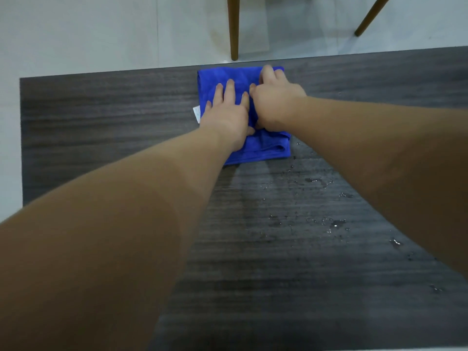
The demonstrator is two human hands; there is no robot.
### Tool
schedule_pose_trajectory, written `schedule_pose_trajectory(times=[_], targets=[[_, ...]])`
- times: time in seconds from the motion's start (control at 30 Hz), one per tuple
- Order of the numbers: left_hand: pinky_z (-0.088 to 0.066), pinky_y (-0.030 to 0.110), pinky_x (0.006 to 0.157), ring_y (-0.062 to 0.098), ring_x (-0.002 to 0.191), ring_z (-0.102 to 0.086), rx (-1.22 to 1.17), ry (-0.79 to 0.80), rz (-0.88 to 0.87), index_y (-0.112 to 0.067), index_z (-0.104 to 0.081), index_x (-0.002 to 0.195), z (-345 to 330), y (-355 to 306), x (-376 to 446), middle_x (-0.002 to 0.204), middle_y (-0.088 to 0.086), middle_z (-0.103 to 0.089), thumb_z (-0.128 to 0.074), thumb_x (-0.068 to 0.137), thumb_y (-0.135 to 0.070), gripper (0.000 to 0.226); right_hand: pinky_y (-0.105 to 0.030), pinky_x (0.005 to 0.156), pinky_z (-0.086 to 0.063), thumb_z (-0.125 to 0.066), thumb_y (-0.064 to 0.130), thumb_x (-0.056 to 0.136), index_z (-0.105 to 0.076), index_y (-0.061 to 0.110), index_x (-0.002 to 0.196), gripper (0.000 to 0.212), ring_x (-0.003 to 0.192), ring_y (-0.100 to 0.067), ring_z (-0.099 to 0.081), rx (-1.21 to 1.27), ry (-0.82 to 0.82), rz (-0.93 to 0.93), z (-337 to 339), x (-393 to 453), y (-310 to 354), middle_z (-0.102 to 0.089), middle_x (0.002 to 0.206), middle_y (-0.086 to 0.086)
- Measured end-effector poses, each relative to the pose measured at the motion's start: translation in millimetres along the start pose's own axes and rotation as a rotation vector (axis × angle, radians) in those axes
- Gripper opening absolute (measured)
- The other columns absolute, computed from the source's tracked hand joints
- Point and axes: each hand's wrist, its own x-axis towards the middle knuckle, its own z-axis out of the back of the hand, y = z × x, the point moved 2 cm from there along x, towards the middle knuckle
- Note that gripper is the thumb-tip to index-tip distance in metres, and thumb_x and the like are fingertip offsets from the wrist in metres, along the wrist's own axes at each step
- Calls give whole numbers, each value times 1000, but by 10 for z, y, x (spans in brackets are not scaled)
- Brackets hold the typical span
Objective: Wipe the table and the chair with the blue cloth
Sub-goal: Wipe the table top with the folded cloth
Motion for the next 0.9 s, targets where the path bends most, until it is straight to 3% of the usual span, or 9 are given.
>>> schedule_pose_trajectory(times=[0.2, 0.5, 0.9], targets=[[-9, 49, 122, 30, 150, 15, 8, 6, 10, -22, -1, 158, -290, -125, -373, 162, 10, 19, -54, 97, -46, 85, -41, 81, -44, -60, 25, 92, -38, 8, 140, 56, 131, -30, -27, -39, 8, -6, -245, -438, 89, -21, 147, -14], [-10, 48, 122, 30, 150, 14, -4, -12, 23, -21, -3, 158, -684, -286, -834, 163, 11, 17, -54, 97, -49, 85, -41, 85, -45, -61, 32, 92, -34, 8, 144, 63, 129, -30, -28, -66, 26, 31, -580, -942, 122, -23, 143, -13], [-10, 47, 122, 29, 150, 16, 30, 62, -17, -22, -1, 158, -1098, -421, -1541, 162, 9, 20, -52, 97, -51, 85, -37, 78, -44, -61, 26, 91, -31, 7, 146, 65, 129, -29, -29, -77, 52, 1, -984, -1718, 324, -24, 143, -13]])
